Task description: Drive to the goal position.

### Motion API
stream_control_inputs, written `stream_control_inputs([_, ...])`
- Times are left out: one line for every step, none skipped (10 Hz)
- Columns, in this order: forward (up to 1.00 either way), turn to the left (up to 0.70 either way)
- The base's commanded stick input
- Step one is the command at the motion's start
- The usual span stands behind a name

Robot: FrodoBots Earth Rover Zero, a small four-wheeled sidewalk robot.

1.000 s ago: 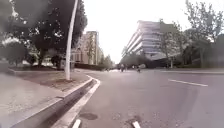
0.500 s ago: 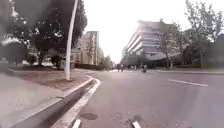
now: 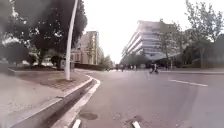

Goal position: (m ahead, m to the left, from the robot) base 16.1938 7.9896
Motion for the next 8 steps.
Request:
stream_control_inputs([0.03, 0.00])
stream_control_inputs([0.21, 0.00])
stream_control_inputs([0.45, 0.00])
stream_control_inputs([0.45, 0.00])
stream_control_inputs([0.45, 0.00])
stream_control_inputs([0.45, 0.00])
stream_control_inputs([0.47, 0.00])
stream_control_inputs([0.70, 0.00])
